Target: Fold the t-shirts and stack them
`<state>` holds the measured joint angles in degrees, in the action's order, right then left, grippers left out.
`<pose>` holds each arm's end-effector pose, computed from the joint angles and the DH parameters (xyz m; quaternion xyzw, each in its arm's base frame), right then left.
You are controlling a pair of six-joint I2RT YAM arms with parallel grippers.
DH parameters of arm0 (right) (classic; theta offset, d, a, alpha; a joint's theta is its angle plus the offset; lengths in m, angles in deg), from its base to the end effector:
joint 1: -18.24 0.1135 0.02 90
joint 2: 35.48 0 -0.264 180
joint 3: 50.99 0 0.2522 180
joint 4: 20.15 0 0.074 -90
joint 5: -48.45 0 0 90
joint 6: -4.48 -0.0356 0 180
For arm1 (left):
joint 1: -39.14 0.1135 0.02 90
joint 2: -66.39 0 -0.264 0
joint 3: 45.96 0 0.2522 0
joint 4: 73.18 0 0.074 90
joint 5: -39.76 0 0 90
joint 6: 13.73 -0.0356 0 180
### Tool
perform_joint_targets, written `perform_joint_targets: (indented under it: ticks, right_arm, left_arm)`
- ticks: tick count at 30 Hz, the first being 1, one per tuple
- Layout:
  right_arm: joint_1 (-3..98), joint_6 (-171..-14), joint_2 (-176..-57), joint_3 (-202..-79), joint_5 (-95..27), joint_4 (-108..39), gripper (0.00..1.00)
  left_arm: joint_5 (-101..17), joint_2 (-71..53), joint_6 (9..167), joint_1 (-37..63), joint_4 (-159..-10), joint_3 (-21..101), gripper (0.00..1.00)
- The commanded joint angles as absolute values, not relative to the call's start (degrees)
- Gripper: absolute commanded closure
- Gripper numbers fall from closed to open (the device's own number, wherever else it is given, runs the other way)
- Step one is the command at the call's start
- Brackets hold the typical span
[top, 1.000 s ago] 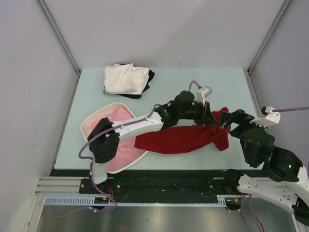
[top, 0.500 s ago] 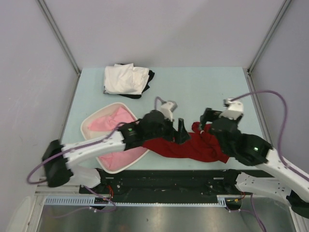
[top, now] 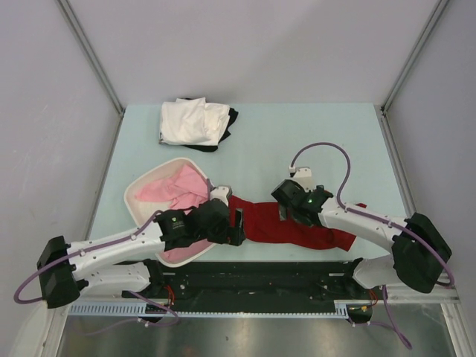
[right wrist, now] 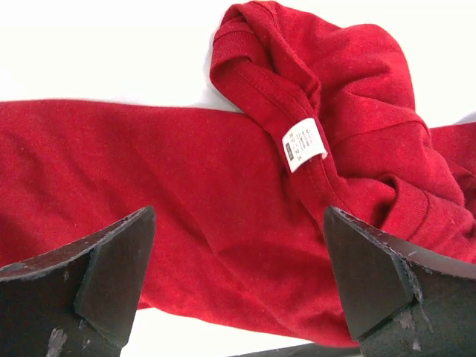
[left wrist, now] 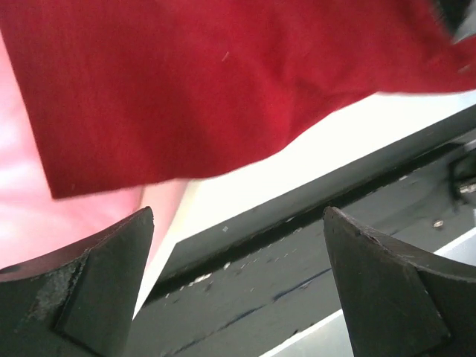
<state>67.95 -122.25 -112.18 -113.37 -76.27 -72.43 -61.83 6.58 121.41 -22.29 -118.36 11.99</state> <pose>0.1737 0.1735 0.2133 -0.0455 0.9355 -0.0804 0.3411 0.1084 -0.1841 0.2538 0.0946 0.9217 -0.2359 0.2931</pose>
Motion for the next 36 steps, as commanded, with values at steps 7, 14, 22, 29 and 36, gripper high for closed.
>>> perform_joint_targets:
  ticks: [7,14,22,29,36]
  right_arm:
    - [63.9,-121.5,-122.3,-110.2,-71.7,-62.3,0.0]
    - [59.5,-123.2,-128.8,-109.0,-69.2,-59.7,0.6]
    - [52.5,-127.8,-122.2,-108.9,-69.4,-62.7,1.0]
    - [35.2,-126.0,-108.3,-108.9,-66.8,-64.5,1.0]
    - [28.3,-121.9,-106.0,-111.0,-61.6,-64.8,1.0]
  left_arm:
    - [-62.3,5.1,127.3,-26.0,-120.6,9.5,0.0]
    - [-62.4,6.3,127.2,-26.3,-120.6,9.3,0.0]
    - [-63.9,7.6,125.9,-26.3,-122.4,11.6,0.0]
    - [-67.0,-1.0,122.1,-26.1,-124.7,19.7,0.0]
    - [-64.6,-10.0,120.3,-21.3,-121.0,23.2,0.0]
